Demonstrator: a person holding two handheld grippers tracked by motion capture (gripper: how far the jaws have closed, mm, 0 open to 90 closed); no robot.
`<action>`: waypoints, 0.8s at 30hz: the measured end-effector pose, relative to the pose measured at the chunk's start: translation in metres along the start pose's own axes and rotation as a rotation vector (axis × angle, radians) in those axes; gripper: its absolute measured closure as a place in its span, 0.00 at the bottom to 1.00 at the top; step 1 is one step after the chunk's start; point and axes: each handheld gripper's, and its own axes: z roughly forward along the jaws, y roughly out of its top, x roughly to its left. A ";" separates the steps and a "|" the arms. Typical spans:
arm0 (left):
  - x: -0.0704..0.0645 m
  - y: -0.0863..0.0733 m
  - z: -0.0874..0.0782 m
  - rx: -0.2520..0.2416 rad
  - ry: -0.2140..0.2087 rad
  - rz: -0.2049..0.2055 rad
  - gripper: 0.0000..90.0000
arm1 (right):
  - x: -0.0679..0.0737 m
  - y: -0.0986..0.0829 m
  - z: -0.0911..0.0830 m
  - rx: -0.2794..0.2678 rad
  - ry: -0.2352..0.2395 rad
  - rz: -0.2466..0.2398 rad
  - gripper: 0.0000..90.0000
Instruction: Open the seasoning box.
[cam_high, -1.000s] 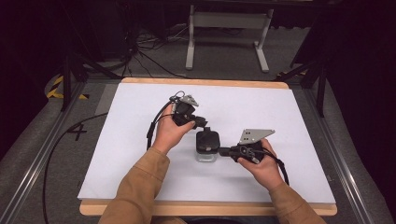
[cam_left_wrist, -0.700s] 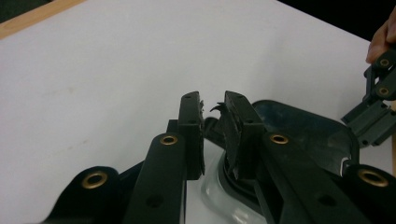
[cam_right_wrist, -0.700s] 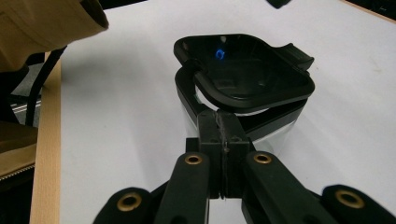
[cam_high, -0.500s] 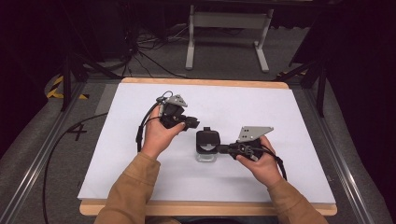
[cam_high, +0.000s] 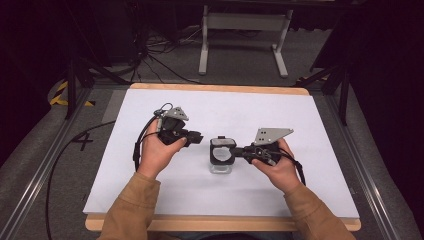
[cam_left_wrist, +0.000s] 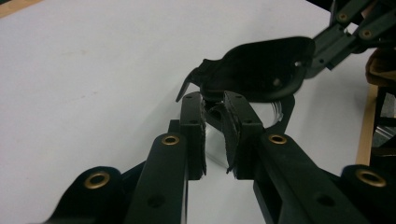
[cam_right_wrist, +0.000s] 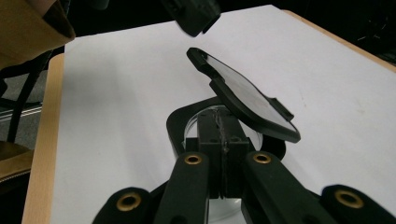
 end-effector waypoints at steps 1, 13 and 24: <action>-0.001 -0.001 -0.001 0.005 0.004 0.002 0.89 | -0.001 0.002 0.000 -0.005 0.000 -0.002 1.00; -0.013 -0.010 -0.001 0.036 -0.047 0.011 0.90 | -0.011 0.012 0.002 -0.060 -0.008 -0.008 1.00; -0.026 -0.011 0.026 0.070 -0.113 0.061 0.96 | -0.019 0.012 0.008 -0.089 -0.052 0.003 1.00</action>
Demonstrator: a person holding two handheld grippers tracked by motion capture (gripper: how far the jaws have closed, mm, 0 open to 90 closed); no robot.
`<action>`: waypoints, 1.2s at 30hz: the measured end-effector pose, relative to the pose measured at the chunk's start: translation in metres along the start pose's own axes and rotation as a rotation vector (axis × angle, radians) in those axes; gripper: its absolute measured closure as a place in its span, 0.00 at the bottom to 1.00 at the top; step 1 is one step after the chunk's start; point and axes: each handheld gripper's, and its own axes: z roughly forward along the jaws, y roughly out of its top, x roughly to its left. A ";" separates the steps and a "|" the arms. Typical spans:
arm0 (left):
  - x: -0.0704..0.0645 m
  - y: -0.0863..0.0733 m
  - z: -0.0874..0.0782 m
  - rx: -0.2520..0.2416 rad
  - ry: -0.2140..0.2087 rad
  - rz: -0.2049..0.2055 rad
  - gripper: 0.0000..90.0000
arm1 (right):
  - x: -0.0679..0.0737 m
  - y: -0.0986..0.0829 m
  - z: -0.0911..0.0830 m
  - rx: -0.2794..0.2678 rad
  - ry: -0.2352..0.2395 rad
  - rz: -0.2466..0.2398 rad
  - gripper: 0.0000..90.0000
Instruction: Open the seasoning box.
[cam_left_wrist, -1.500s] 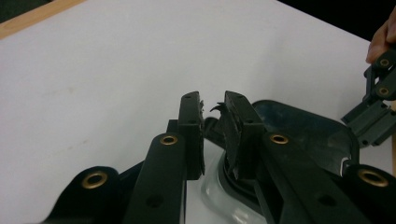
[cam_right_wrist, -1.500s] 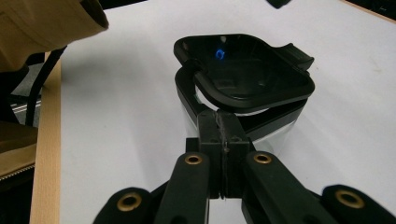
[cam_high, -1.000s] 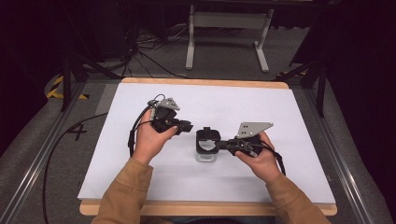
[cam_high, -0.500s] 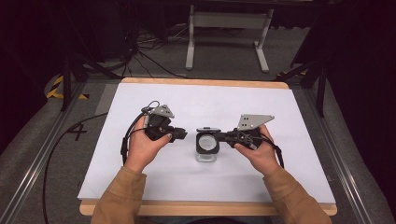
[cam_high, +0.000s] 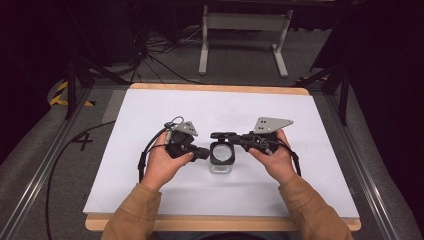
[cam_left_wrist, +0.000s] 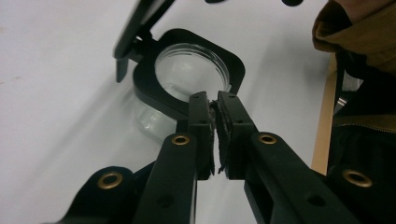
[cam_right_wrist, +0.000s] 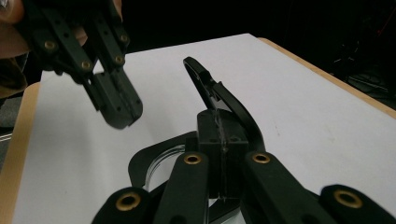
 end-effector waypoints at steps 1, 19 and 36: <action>-0.001 0.000 0.004 0.003 0.001 0.003 0.96 | -0.001 0.000 0.000 -0.001 -0.005 -0.001 1.00; -0.002 0.000 0.023 -0.009 0.008 -0.004 0.99 | -0.007 -0.004 0.007 -0.029 -0.048 0.014 1.00; -0.002 0.002 0.023 0.004 0.012 -0.030 1.00 | -0.018 -0.013 0.016 -0.088 -0.126 0.079 1.00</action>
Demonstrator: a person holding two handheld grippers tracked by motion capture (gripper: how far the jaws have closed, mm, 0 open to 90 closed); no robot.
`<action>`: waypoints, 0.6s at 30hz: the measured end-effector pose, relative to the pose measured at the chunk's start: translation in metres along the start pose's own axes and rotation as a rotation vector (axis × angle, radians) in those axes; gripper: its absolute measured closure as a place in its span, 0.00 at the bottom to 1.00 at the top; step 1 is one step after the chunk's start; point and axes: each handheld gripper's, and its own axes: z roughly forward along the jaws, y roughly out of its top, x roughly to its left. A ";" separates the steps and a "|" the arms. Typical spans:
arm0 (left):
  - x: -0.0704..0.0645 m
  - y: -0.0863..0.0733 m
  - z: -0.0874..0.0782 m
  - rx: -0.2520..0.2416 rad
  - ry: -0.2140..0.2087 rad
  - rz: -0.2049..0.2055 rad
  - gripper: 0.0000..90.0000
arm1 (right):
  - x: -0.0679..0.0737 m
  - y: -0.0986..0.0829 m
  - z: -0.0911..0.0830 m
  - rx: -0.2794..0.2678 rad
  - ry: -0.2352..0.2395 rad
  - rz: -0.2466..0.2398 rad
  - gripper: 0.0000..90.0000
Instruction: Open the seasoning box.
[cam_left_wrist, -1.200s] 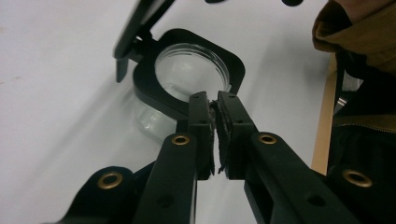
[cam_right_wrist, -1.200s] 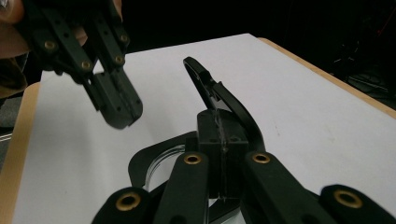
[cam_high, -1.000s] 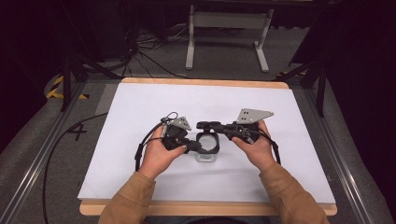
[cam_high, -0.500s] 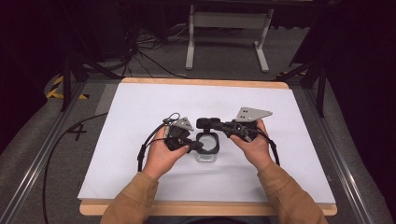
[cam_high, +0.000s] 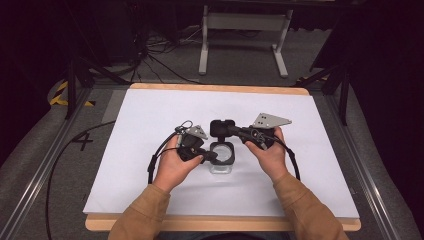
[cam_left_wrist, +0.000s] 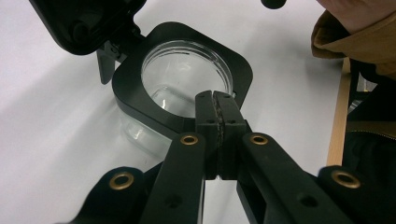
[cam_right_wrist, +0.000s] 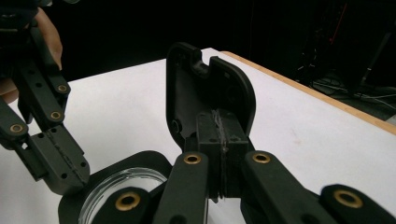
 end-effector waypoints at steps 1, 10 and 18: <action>0.000 0.000 0.000 0.001 -0.002 -0.003 1.00 | -0.001 -0.001 0.000 -0.002 0.000 0.003 1.00; 0.002 -0.001 0.000 -0.008 -0.011 -0.002 1.00 | 0.000 -0.002 0.004 0.007 -0.026 -0.024 1.00; 0.003 -0.001 -0.003 -0.007 -0.009 0.011 0.92 | 0.001 0.001 -0.003 0.022 0.009 -0.018 0.95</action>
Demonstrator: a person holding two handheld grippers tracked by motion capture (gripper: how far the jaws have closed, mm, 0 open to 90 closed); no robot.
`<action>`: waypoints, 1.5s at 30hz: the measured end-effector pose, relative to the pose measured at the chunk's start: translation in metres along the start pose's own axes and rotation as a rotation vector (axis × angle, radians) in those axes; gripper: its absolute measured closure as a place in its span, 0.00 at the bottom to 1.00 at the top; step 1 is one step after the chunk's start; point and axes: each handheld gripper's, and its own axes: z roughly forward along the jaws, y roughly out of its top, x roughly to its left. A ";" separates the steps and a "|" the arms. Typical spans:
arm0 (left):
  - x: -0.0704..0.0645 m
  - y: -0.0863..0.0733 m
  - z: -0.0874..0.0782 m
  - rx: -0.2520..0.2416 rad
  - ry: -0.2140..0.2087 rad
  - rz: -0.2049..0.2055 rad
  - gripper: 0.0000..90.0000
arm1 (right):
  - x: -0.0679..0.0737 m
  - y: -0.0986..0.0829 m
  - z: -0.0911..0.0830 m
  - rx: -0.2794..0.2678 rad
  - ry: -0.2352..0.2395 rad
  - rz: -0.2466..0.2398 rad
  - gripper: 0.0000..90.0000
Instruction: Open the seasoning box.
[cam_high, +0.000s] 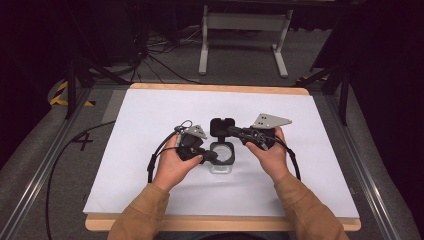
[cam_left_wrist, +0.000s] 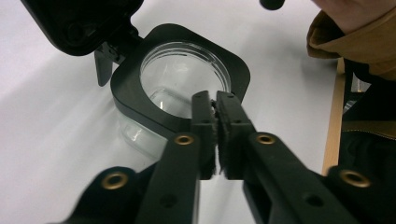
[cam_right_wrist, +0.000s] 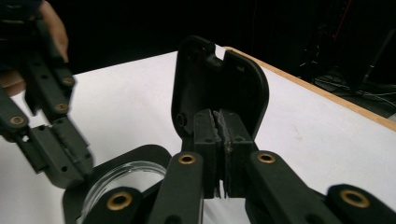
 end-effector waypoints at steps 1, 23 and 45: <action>0.000 0.000 -0.002 -0.002 0.006 0.003 0.89 | 0.000 0.002 -0.004 0.003 0.007 0.000 0.93; 0.033 -0.016 -0.059 -0.067 0.226 -0.043 0.55 | -0.042 -0.006 -0.073 0.187 -0.118 0.088 0.58; 0.099 -0.075 -0.047 0.049 0.349 -0.211 0.42 | -0.098 -0.070 -0.071 0.372 -0.249 0.241 0.52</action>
